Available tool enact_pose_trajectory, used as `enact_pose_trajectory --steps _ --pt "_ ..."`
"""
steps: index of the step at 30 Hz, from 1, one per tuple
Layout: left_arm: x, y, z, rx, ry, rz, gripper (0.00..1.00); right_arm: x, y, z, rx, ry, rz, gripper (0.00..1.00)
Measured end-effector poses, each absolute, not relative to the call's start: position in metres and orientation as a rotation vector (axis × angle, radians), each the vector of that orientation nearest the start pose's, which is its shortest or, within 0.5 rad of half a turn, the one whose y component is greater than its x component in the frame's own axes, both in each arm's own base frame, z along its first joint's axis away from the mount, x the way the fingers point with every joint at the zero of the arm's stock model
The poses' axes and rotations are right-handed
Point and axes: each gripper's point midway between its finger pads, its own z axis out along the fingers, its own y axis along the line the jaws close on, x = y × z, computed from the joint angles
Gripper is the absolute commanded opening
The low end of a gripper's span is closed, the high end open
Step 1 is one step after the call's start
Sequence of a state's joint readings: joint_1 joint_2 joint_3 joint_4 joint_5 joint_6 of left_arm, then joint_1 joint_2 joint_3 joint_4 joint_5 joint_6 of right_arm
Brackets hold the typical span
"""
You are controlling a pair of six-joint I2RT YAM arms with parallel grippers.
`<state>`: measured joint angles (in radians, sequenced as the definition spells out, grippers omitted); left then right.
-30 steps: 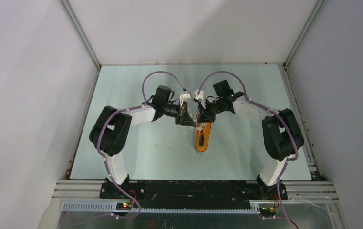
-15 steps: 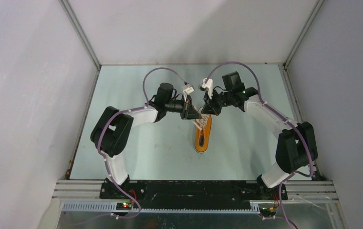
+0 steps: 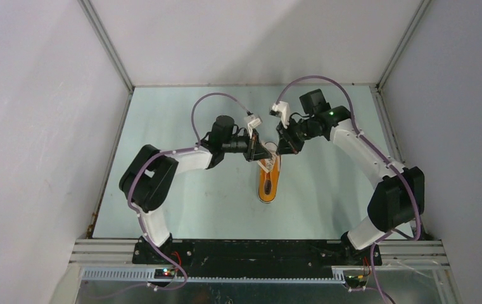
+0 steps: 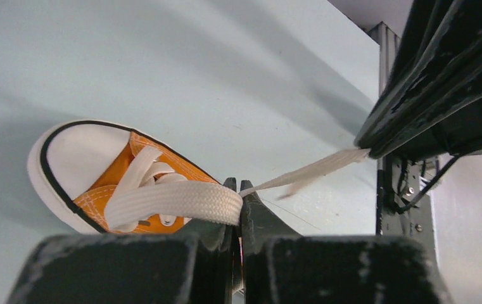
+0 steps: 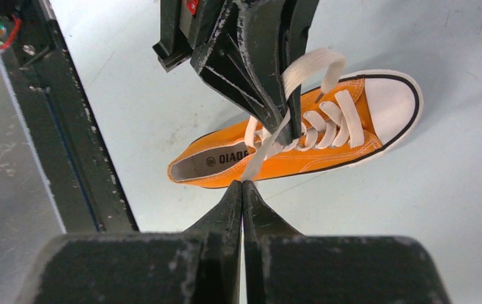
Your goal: Tie the shoes
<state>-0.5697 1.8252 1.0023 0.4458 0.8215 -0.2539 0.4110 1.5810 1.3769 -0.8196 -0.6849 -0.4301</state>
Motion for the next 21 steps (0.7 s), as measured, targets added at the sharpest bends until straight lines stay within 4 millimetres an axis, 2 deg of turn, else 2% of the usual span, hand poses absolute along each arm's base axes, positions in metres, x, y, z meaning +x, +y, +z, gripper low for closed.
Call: enact_pose_trajectory --steps 5,13,15,17,18,21 --pt "0.319 -0.358 0.122 0.863 1.87 -1.24 0.07 0.286 0.228 0.189 -1.134 2.208 0.972 0.0" --pt "0.321 -0.36 0.117 0.835 1.899 -1.192 0.07 0.275 0.235 0.182 -0.948 2.358 1.204 0.0" --pt "0.321 -0.361 0.118 0.828 1.901 -1.198 0.07 0.276 0.236 0.183 -0.909 2.374 1.228 0.05" --pt "0.321 -0.362 0.118 0.825 1.901 -1.195 0.06 0.278 0.236 0.182 -0.888 2.378 1.229 0.15" --pt "0.321 -0.362 0.117 0.824 1.903 -1.191 0.06 0.281 0.235 0.181 -0.88 2.378 1.216 0.22" --pt "0.322 -0.36 0.113 0.816 1.926 -1.171 0.07 0.297 0.223 0.173 -0.867 2.359 1.112 0.35"
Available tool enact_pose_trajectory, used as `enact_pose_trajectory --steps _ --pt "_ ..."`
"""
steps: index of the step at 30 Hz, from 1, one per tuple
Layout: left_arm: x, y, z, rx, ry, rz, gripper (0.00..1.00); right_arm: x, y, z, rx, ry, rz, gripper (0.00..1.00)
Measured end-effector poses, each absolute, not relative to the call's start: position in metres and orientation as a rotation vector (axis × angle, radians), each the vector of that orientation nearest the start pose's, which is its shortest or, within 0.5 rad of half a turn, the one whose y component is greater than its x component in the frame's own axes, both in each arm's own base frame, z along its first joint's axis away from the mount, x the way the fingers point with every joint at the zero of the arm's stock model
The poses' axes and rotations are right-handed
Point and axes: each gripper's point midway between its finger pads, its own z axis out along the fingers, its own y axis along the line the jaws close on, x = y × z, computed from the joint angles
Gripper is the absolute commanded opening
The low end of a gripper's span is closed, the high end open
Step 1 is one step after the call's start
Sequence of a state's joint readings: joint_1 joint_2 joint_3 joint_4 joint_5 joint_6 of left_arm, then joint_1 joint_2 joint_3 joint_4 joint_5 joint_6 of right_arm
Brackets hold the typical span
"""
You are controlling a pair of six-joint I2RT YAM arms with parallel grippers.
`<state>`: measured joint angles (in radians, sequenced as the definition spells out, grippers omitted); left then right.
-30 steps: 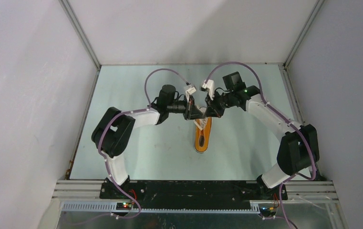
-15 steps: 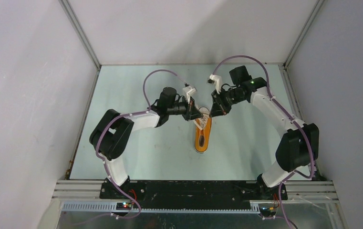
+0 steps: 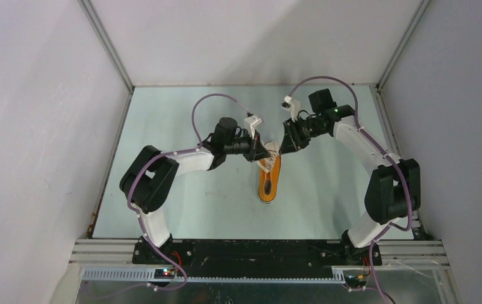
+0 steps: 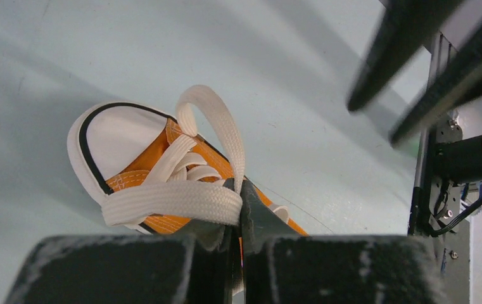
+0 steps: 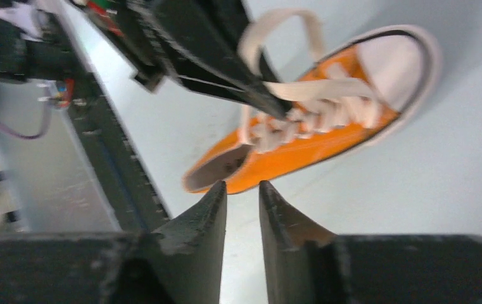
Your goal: Tie the shoes
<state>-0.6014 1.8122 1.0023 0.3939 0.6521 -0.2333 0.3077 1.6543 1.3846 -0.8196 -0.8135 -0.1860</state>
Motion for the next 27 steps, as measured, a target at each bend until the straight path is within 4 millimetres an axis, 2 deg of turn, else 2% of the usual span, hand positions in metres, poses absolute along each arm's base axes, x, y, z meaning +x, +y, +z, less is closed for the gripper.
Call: enact_pose_trajectory --steps 5,11,17,20,24,27 --pt "0.323 -0.356 0.107 0.807 1.956 -1.148 0.06 0.326 0.2 0.149 -0.89 2.326 0.903 0.43" --pt "0.321 -0.355 0.103 0.803 1.981 -1.145 0.06 0.356 0.201 0.119 -0.975 2.277 0.765 0.47" --pt "0.319 -0.353 0.1 0.801 2.0 -1.144 0.06 0.362 0.216 0.104 -1.133 2.19 0.714 0.44" --pt "0.319 -0.353 0.1 0.801 2.001 -1.144 0.06 0.362 0.222 0.096 -1.202 2.157 0.706 0.37" --pt "0.319 -0.353 0.1 0.8 2.002 -1.143 0.06 0.362 0.223 0.085 -1.245 2.155 0.701 0.34" --pt "0.319 -0.353 0.099 0.8 2.008 -1.143 0.06 0.363 0.221 0.078 -1.258 2.162 0.691 0.28"
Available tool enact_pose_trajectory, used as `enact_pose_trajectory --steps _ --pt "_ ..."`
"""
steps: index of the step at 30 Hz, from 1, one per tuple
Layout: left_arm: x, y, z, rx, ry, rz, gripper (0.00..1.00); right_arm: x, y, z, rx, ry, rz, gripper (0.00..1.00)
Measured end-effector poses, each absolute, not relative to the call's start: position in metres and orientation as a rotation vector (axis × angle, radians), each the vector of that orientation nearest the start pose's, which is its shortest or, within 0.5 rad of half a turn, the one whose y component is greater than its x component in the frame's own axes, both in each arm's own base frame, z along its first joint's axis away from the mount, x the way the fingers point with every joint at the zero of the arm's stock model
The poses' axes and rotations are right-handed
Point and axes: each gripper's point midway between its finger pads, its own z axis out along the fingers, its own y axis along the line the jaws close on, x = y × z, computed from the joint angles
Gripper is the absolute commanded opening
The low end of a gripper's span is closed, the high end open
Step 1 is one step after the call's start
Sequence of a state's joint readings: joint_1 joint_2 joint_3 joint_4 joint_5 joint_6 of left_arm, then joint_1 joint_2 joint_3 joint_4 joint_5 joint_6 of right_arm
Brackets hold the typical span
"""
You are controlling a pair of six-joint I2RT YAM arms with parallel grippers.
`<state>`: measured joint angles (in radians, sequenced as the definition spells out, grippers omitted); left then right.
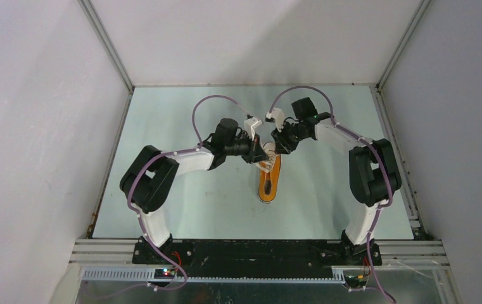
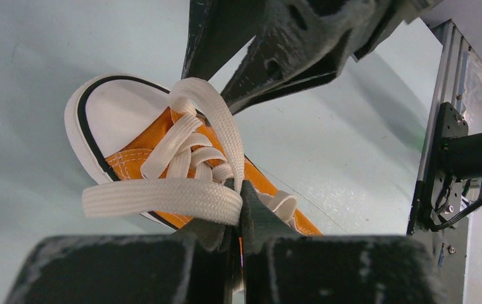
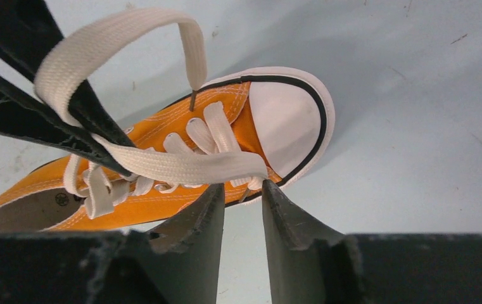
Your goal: Tie the shoes
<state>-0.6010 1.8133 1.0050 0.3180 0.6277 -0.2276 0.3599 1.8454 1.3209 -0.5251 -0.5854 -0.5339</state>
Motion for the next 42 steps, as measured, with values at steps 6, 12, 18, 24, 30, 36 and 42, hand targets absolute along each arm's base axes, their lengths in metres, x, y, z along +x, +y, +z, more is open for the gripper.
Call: enact_pose_trajectory --steps 6,12,18,24,30,36,42 --pt "0.319 -0.352 0.098 0.799 2.022 -1.142 0.06 0.366 0.222 0.073 -1.269 2.16 0.67 0.36" --pt "0.317 -0.351 0.096 0.799 2.036 -1.142 0.06 0.367 0.227 0.066 -1.289 2.162 0.653 0.4" --pt "0.317 -0.351 0.097 0.8 2.035 -1.145 0.06 0.376 0.234 0.064 -1.287 2.165 0.65 0.06" --pt "0.321 -0.354 0.103 0.801 2.021 -1.146 0.05 0.379 0.234 0.067 -1.275 2.169 0.649 0.0" --pt "0.325 -0.353 0.105 0.794 2.023 -1.143 0.05 0.37 0.217 0.078 -1.205 2.249 0.702 0.0" --pt "0.329 -0.35 0.104 0.776 2.049 -1.121 0.05 0.339 0.217 0.138 -1.097 2.216 0.912 0.0" --pt "0.328 -0.351 0.102 0.77 2.067 -1.133 0.06 0.298 0.248 0.171 -1.082 2.144 1.167 0.0"
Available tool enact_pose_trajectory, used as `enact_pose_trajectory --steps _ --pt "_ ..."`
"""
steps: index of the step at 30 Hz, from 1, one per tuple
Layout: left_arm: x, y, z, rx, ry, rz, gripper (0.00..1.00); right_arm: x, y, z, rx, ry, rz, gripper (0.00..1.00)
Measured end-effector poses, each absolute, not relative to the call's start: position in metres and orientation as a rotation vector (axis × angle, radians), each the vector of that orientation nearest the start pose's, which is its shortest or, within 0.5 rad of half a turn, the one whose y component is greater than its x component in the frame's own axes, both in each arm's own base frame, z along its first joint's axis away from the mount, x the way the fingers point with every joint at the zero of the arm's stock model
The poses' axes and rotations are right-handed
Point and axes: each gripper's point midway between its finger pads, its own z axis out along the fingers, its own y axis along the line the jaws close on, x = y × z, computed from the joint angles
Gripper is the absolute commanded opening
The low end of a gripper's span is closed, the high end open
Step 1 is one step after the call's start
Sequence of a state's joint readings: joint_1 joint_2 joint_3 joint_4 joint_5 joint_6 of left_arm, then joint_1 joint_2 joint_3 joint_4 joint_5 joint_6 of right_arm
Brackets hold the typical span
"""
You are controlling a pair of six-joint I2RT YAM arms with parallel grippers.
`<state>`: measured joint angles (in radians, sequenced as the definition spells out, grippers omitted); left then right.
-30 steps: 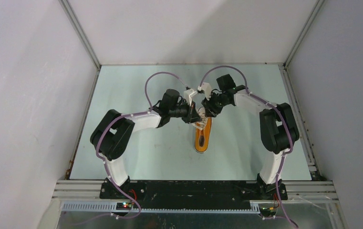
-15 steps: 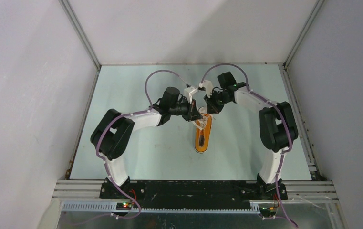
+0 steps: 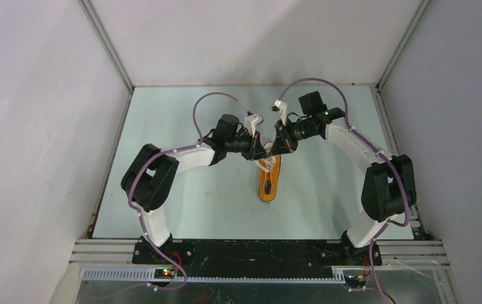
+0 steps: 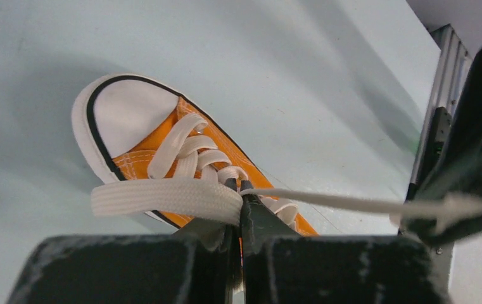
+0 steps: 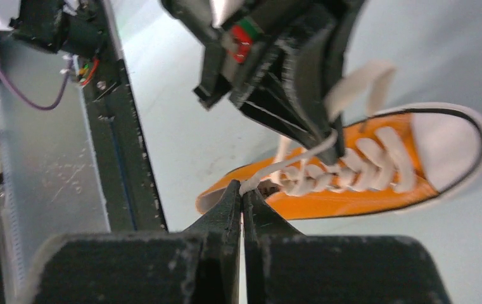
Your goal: Tie the shoes
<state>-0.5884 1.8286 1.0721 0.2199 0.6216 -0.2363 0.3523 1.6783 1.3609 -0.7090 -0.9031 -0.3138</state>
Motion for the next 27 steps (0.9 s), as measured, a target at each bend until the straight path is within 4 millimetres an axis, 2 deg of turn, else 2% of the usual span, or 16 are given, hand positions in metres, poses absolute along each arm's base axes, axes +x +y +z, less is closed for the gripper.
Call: enact_pose_trajectory --steps 5,11,18,27 --pt "0.315 -0.355 0.103 0.789 2.076 -1.235 0.07 0.273 0.269 0.171 -1.147 2.109 1.291 0.0" --pt "0.298 -0.358 0.102 0.832 2.085 -1.363 0.07 0.261 0.285 0.17 -1.317 1.97 1.279 0.0" --pt "0.291 -0.361 0.1 0.879 2.087 -1.432 0.07 0.263 0.291 0.158 -1.53 1.78 1.135 0.0" --pt "0.303 -0.359 0.109 0.907 2.05 -1.395 0.07 0.276 0.291 0.151 -1.689 1.603 0.97 0.0"
